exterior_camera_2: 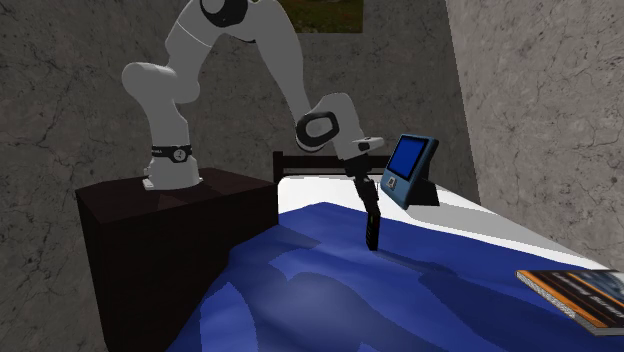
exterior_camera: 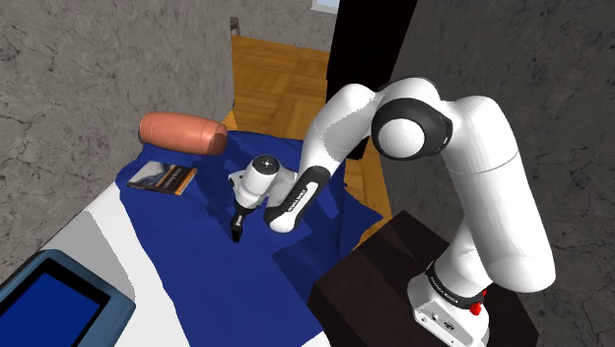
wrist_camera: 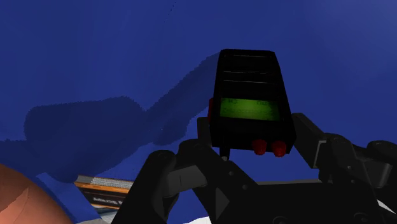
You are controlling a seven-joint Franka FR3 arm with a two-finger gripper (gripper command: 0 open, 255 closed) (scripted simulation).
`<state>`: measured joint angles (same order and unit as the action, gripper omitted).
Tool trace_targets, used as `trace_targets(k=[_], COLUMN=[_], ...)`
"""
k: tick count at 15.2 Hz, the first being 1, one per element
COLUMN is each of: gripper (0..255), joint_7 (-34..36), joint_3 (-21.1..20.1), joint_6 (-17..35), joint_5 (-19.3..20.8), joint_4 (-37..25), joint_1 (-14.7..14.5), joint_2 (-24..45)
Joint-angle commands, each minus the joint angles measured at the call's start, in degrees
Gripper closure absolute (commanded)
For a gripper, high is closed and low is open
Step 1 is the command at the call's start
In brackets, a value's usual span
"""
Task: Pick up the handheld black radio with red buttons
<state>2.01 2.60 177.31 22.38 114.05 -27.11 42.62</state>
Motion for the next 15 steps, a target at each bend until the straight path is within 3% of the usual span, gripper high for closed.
trace_targets(k=[1,15], gripper=[255,255], joint_7=[-0.23,-2.76], joint_3=[-0.39,-4.43], joint_6=[-0.66,-7.12], joint_5=[-0.02,-1.32], joint_4=[0.51,3.92], joint_1=[0.36,3.68], joint_2=[-1.07,-10.61])
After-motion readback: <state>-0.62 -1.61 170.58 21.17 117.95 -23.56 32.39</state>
